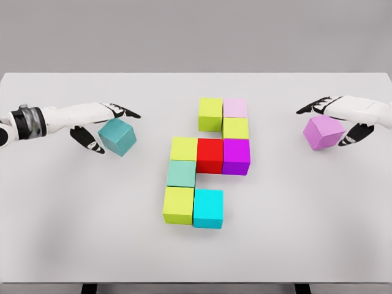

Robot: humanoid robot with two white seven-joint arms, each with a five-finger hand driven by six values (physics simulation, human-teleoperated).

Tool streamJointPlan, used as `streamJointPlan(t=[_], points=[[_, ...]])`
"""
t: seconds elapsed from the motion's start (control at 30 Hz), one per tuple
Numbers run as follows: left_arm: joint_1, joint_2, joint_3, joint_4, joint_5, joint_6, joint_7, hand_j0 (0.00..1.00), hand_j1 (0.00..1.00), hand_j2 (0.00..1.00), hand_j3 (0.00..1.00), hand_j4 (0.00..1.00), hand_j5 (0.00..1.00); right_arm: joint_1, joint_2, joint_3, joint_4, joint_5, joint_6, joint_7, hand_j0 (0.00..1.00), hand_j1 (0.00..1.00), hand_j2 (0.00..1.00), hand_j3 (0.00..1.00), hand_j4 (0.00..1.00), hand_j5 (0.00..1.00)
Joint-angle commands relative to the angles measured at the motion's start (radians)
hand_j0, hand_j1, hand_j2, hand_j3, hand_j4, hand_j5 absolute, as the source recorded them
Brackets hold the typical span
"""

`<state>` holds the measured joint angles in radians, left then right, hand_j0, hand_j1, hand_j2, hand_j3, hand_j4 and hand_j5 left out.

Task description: Assemble the squares on the desktop into the number 2

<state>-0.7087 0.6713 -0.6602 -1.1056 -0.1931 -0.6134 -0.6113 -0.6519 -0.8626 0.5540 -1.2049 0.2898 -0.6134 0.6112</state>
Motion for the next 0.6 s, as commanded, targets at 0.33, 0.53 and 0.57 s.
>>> streamJointPlan(t=[0.33,0.53,0.57], points=[[0.0,0.002,0.002,0.0,0.008,0.003,0.0,1.0,1.0,1.0,1.0,1.0,1.0,-0.034,0.051,0.035,0.079,0.045,0.002,0.0,1.0,1.0,1.0,1.0,1.0,1.0],[0.0,0.004,0.002,0.0,0.009,0.003,0.0,1.0,1.0,1.0,1.0,1.0,1.0,-0.052,0.065,0.067,0.105,0.066,0.002,0.0,1.0,1.0,1.0,1.0,1.0,1.0],[0.0,0.004,0.002,0.0,0.009,0.003,0.0,1.0,1.0,1.0,1.0,1.0,1.0,-0.052,0.065,0.067,0.105,0.069,0.002,0.0,1.0,1.0,1.0,1.0,1.0,1.0]])
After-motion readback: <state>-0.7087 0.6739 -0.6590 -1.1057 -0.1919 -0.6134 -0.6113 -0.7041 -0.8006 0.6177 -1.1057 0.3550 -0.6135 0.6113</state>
